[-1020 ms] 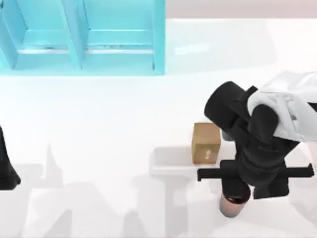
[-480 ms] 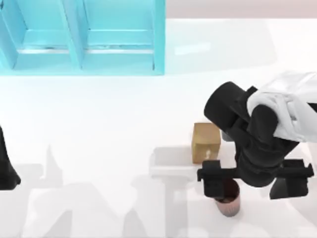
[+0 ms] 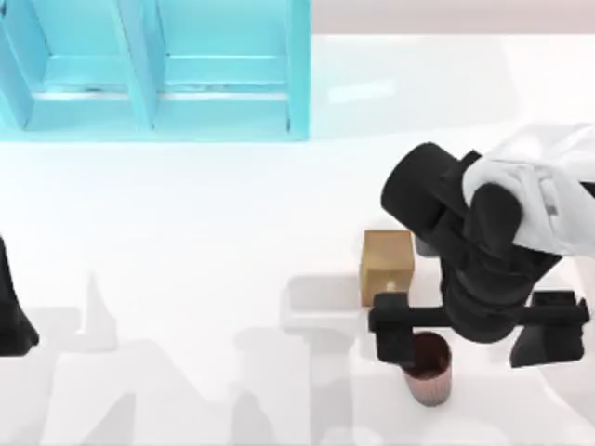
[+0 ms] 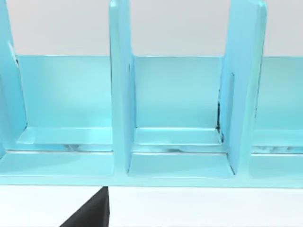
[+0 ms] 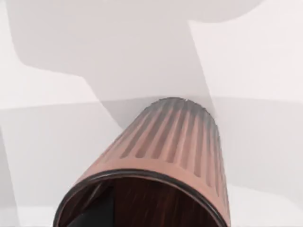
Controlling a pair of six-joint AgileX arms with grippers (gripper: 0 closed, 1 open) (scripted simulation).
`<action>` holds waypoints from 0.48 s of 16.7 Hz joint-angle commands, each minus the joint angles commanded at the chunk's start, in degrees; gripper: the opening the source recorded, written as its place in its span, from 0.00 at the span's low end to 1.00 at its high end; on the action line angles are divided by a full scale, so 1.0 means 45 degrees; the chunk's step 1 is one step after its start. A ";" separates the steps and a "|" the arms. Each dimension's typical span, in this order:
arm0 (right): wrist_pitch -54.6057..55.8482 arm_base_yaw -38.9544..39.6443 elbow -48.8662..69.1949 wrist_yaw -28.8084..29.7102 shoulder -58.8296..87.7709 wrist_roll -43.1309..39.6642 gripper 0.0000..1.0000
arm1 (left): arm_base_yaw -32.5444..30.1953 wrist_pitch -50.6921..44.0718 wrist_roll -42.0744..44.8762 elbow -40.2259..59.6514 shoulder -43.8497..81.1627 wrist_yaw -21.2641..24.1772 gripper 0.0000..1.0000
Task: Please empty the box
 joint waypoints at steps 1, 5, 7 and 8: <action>-0.0433 -0.0003 0.0392 0.0001 -0.0089 -0.0001 1.00 | 0.0000 0.0000 0.0000 0.0000 0.0000 0.0000 1.00; -0.3117 -0.0020 0.2258 0.0004 -0.0452 -0.0028 1.00 | 0.0000 0.0000 0.0000 0.0000 0.0000 0.0000 1.00; -0.4083 -0.0037 0.3076 0.0000 -0.0701 -0.0042 1.00 | 0.0000 0.0000 0.0000 0.0000 0.0000 0.0000 1.00; -0.4368 -0.0059 0.3340 0.0000 -0.0852 -0.0066 1.00 | 0.0000 0.0000 0.0000 0.0000 0.0000 0.0000 1.00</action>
